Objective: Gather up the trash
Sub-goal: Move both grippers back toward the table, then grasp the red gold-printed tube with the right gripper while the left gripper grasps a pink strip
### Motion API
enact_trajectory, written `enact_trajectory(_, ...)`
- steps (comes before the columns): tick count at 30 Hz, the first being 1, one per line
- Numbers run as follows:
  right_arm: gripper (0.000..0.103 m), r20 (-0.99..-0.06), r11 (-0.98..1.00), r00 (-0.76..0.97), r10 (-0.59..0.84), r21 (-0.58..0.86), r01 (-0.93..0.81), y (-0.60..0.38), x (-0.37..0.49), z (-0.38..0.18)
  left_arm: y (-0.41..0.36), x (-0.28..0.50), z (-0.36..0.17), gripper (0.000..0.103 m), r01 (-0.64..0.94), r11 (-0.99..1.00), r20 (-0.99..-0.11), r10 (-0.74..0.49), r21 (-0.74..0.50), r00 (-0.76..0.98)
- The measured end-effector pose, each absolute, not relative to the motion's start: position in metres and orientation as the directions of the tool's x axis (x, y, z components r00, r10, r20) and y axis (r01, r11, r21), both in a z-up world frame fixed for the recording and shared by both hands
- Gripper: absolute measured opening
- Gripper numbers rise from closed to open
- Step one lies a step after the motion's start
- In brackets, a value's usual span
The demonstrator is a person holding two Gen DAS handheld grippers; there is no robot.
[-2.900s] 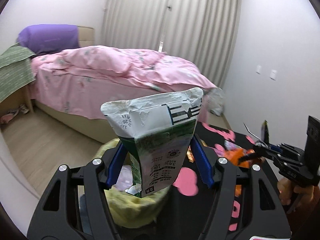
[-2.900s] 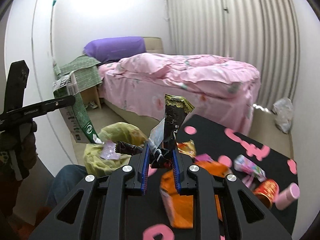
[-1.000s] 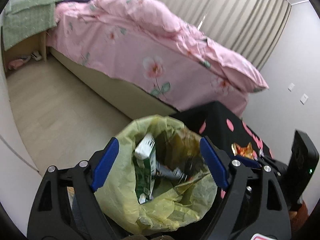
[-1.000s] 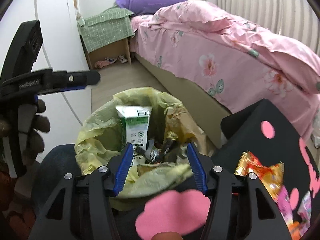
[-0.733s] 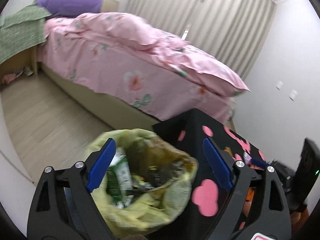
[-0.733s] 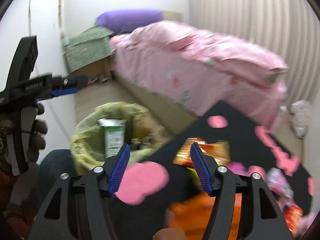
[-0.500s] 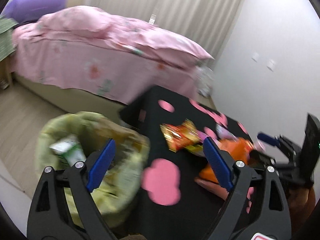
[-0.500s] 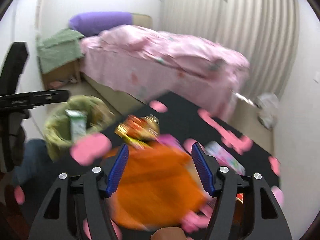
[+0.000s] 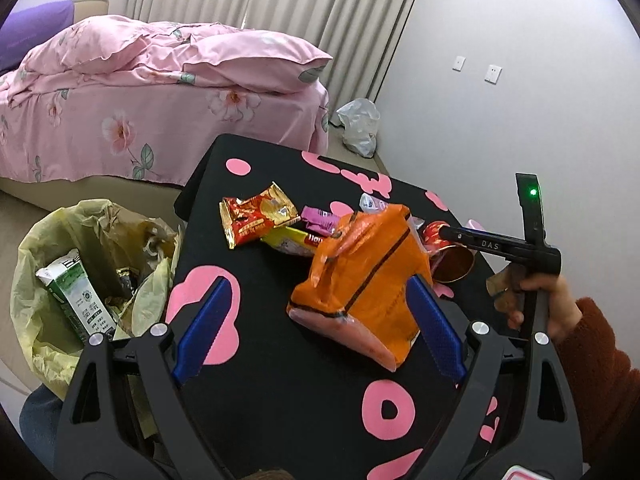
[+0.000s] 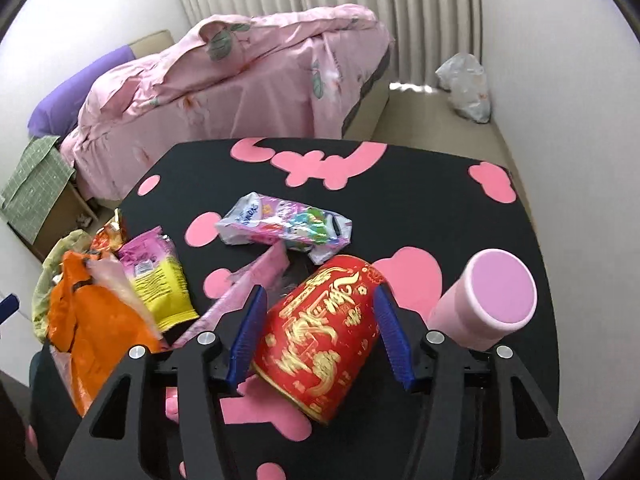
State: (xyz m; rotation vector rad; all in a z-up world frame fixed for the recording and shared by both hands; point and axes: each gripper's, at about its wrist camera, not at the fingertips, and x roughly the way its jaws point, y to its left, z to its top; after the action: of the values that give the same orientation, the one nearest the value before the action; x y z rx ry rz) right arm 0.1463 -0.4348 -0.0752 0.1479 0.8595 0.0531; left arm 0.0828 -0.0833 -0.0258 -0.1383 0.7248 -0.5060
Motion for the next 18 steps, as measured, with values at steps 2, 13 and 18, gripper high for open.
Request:
enact_trajectory(2, 0.052, -0.758, 0.988, 0.642, 0.112, 0.154, 0.009, -0.433, 0.143, -0.077, -0.082, 0.082, -0.028, 0.084, 0.389, 0.872, -0.603, -0.487, -0.297, 0.632)
enact_trajectory(13, 0.053, -0.744, 0.897, 0.560, 0.364, 0.441, 0.003, -0.459, 0.087, -0.103, -0.092, 0.077, -0.039, 0.084, 0.411, 0.850, -0.616, -0.523, -0.328, 0.589)
enact_trajectory(18, 0.042, -0.733, 0.933, 0.602, 0.316, 0.355, -0.058, -0.436, 0.083, -0.097, -0.100, 0.068, -0.037, 0.084, 0.445, 0.838, -0.620, -0.536, -0.314, 0.572)
